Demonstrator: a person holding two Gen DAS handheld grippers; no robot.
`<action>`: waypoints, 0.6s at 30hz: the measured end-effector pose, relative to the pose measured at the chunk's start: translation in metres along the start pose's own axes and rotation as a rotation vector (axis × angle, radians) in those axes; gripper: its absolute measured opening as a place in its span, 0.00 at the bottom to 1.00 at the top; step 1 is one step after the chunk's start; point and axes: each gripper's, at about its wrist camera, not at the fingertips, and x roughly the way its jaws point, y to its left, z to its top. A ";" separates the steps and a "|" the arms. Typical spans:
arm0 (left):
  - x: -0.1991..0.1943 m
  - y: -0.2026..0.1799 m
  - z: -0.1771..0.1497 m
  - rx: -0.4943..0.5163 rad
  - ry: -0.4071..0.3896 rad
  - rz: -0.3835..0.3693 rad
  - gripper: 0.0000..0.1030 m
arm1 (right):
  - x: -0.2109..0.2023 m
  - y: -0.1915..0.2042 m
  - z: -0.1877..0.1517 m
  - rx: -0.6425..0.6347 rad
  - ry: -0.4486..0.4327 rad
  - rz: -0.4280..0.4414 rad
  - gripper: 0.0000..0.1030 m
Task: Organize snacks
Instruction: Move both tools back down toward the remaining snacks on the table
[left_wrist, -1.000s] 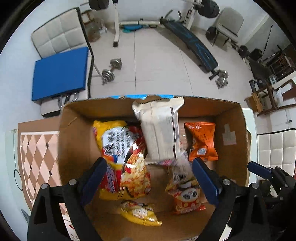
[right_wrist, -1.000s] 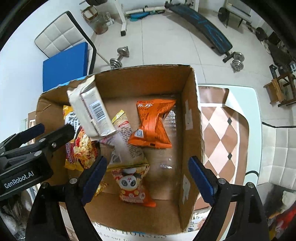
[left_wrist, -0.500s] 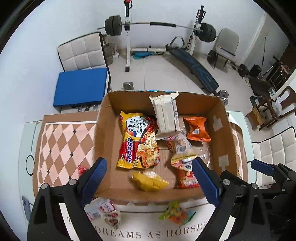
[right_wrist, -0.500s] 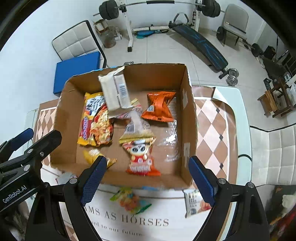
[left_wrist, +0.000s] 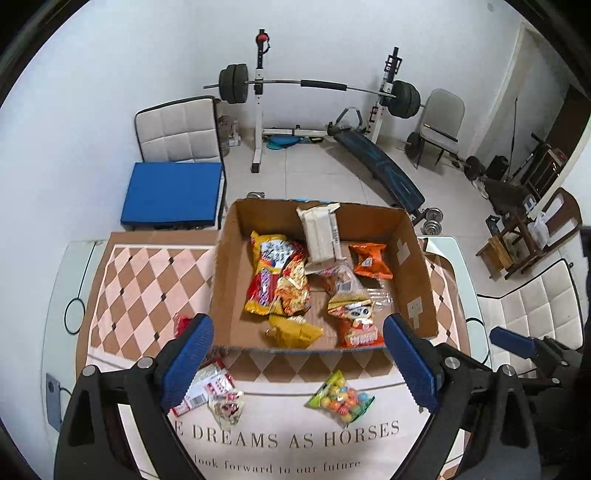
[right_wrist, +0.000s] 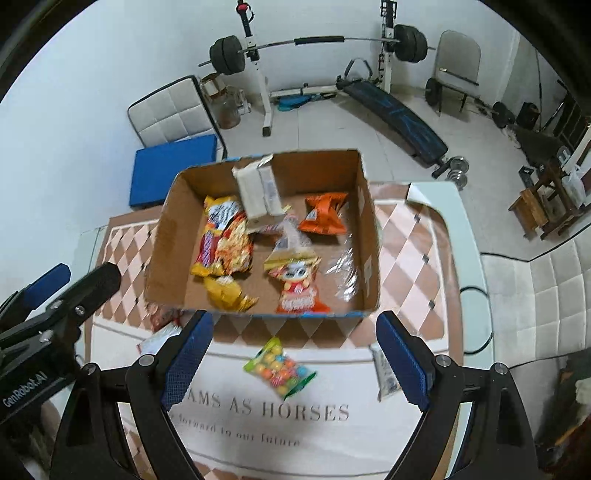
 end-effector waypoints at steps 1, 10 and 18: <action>-0.001 0.005 -0.007 -0.005 0.006 0.008 0.91 | 0.005 0.001 -0.005 -0.005 0.022 0.004 0.90; 0.067 0.083 -0.087 -0.147 0.257 0.103 0.91 | 0.131 0.017 -0.051 -0.121 0.309 0.008 0.90; 0.136 0.144 -0.145 -0.266 0.448 0.111 0.91 | 0.221 0.037 -0.078 -0.245 0.461 -0.059 0.90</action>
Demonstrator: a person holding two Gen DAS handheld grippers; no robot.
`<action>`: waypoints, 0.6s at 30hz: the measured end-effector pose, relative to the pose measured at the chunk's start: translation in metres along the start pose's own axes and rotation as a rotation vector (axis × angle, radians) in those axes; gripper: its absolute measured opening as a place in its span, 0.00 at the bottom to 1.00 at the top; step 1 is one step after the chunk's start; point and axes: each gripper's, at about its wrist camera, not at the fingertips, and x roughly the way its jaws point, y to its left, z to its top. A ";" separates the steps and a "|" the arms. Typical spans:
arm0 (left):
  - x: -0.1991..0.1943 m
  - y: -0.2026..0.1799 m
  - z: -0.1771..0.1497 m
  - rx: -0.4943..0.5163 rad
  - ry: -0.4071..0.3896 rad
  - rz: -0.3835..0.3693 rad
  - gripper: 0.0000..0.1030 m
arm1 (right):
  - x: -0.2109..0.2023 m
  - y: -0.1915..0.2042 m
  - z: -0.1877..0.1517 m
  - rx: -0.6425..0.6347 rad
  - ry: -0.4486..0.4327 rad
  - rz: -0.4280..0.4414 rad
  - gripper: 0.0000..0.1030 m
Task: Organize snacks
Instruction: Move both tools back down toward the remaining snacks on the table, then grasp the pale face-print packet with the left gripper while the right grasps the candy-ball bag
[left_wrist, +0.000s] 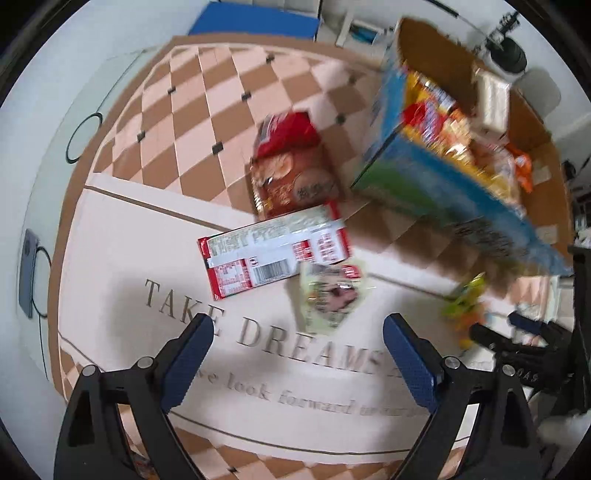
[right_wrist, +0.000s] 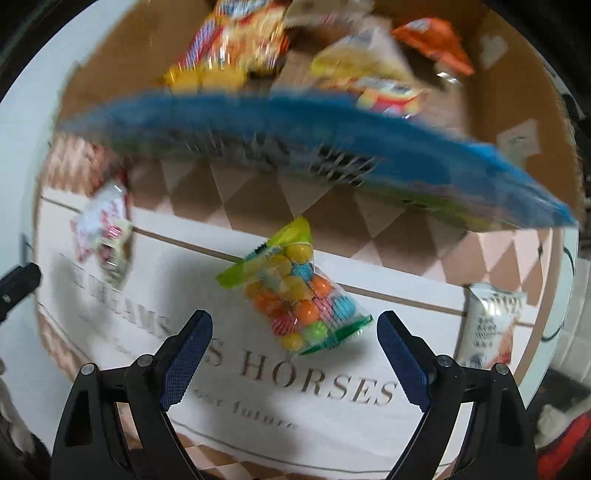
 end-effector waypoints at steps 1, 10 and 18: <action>0.007 0.003 0.002 0.005 0.019 0.002 0.91 | 0.005 0.001 0.002 -0.007 0.009 -0.010 0.90; 0.052 -0.008 0.002 -0.012 0.135 -0.101 0.91 | 0.033 0.003 0.007 0.020 0.047 -0.051 0.87; 0.072 -0.029 0.010 0.015 0.147 -0.083 0.71 | 0.037 -0.004 0.009 0.040 0.053 -0.072 0.69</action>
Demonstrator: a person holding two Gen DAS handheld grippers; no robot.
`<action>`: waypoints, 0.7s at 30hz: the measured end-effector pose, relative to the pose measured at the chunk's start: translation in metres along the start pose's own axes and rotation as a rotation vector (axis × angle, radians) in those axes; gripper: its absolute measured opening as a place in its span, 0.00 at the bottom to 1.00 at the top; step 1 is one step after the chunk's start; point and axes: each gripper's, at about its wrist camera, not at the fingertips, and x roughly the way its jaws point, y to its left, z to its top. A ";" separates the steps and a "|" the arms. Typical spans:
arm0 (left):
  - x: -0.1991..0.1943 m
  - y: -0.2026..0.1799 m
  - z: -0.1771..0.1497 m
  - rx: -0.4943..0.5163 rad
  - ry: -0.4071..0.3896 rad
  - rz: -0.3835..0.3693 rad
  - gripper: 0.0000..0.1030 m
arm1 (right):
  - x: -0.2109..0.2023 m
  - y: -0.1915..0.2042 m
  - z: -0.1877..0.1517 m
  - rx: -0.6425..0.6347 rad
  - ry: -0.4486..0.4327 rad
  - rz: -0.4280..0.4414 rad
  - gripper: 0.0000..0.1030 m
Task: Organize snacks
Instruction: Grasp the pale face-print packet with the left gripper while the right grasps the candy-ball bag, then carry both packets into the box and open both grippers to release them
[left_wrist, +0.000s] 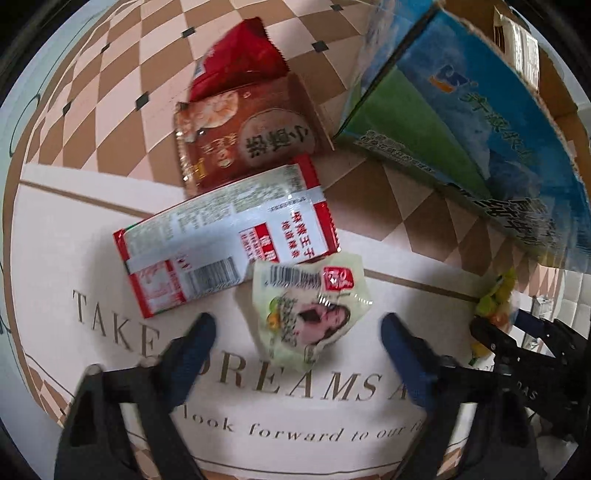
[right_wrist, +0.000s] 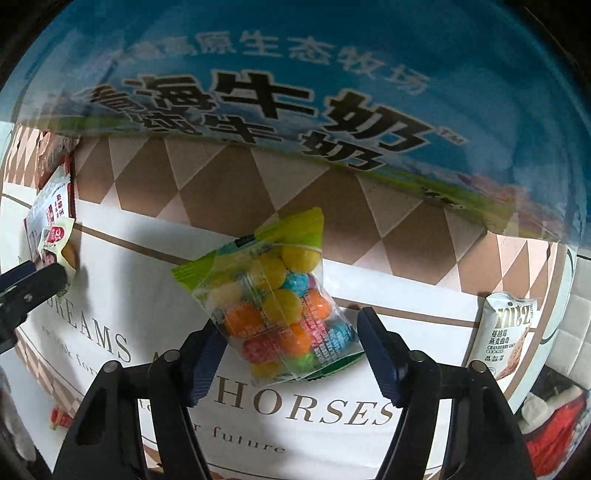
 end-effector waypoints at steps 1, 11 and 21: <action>0.002 -0.002 0.000 0.004 0.008 0.001 0.59 | 0.000 -0.001 0.000 0.001 -0.001 -0.001 0.69; 0.007 -0.018 -0.017 0.027 -0.005 0.039 0.47 | 0.003 0.003 -0.010 0.013 -0.012 0.008 0.63; -0.028 -0.046 -0.060 0.079 -0.065 -0.005 0.46 | -0.011 0.000 -0.055 0.064 -0.021 0.127 0.60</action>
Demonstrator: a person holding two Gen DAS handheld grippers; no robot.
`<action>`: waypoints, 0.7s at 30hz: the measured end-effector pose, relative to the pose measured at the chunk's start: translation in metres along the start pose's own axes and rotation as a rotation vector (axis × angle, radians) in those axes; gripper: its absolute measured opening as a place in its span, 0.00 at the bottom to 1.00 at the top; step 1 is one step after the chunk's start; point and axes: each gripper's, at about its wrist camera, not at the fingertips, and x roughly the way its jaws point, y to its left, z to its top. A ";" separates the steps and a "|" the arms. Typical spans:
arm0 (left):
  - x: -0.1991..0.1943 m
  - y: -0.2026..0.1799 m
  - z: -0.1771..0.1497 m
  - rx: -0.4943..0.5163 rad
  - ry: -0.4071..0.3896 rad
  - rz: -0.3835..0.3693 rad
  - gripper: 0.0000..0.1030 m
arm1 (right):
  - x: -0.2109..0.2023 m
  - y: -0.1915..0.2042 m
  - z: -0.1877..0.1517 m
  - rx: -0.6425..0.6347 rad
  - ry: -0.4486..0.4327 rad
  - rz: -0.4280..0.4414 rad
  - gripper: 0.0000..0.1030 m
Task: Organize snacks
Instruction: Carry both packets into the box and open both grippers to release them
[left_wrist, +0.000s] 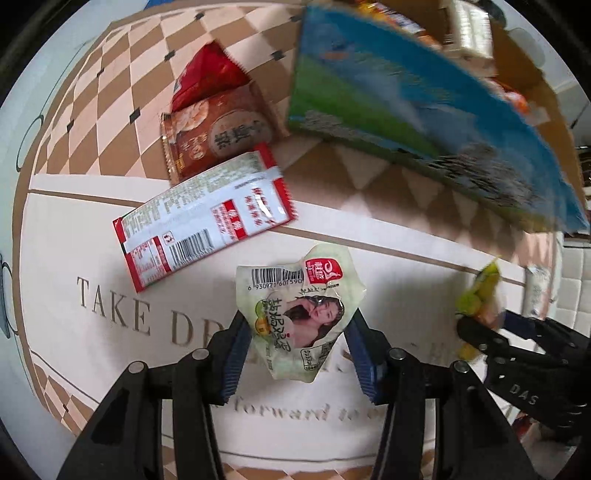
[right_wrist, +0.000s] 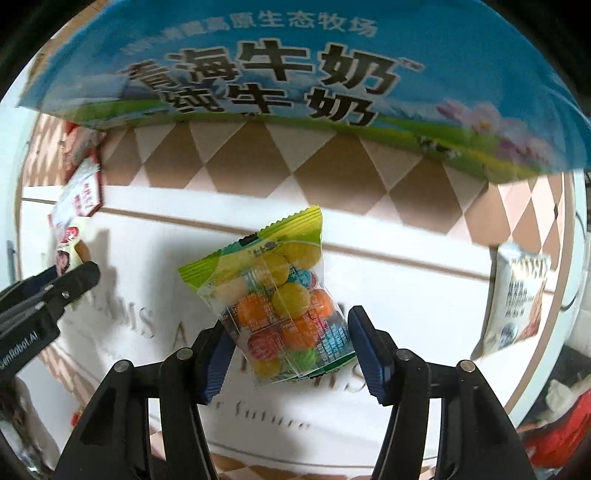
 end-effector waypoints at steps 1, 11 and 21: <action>-0.007 -0.004 -0.003 0.007 -0.008 -0.009 0.46 | -0.005 -0.001 -0.005 0.010 -0.005 0.025 0.60; -0.105 -0.045 0.026 0.097 -0.145 -0.143 0.46 | -0.112 -0.018 -0.015 0.079 -0.156 0.180 0.60; -0.168 -0.071 0.109 0.182 -0.277 -0.113 0.46 | -0.195 -0.065 0.046 0.186 -0.330 0.168 0.60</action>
